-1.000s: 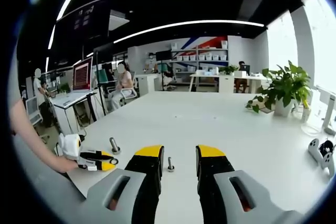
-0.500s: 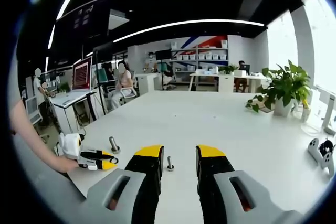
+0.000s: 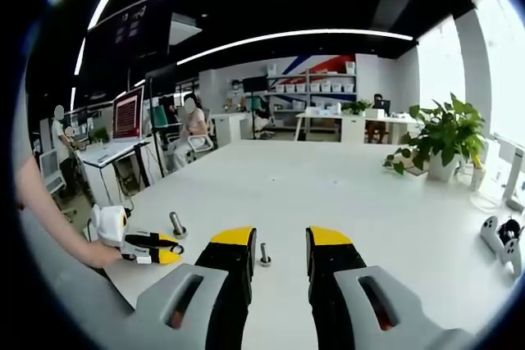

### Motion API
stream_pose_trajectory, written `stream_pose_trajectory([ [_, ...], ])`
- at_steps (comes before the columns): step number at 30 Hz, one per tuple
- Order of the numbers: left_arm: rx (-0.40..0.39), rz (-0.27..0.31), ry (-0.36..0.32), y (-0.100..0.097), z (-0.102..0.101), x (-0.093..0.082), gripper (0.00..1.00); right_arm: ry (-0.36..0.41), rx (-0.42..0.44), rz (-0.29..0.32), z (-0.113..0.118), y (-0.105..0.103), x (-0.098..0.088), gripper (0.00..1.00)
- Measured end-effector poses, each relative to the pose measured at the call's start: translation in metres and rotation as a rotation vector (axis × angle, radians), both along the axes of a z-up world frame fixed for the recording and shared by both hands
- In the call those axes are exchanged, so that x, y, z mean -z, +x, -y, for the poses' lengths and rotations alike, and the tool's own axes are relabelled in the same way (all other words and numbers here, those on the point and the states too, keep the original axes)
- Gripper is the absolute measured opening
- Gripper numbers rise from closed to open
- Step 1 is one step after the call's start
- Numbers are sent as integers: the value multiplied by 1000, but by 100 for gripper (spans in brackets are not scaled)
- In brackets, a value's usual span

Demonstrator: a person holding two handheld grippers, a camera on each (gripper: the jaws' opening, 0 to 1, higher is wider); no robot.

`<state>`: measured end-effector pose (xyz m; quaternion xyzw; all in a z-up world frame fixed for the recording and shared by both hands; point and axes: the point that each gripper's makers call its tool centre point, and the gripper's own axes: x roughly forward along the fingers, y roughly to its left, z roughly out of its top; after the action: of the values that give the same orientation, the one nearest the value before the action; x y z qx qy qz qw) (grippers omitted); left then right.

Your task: Place the washer onto the threaded stud by aligning its center hole with the stud, sliding it down to the base, and recovering from edge contact or off-axis alignment until the washer reaches the visible bottom stop.

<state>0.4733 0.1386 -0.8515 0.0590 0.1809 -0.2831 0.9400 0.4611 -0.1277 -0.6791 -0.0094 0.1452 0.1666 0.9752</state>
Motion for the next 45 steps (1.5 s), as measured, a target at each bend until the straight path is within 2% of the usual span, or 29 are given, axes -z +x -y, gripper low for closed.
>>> stream_pose_trajectory([
  [5,-5,4,12,0,-4,-1,20,-1,1,-1,0,0,0,26],
  [7,16,-5,27,-2,-3,-2,9,0,1,0,-1,0,0,26],
  [9,22,4,29,-2,-1,0,14,0,1,-1,-1,0,0,26],
  [18,-9,-9,30,2,-7,-1,15,4,4,0,0,0,0,26],
  [24,-41,-7,28,6,-13,-2,22,4,3,-1,0,0,0,26],
  [39,-53,-20,8,8,-15,1,25,8,2,2,-1,0,-1,26],
  [45,-45,-13,2,8,-12,0,22,10,2,3,-2,0,-2,26],
])
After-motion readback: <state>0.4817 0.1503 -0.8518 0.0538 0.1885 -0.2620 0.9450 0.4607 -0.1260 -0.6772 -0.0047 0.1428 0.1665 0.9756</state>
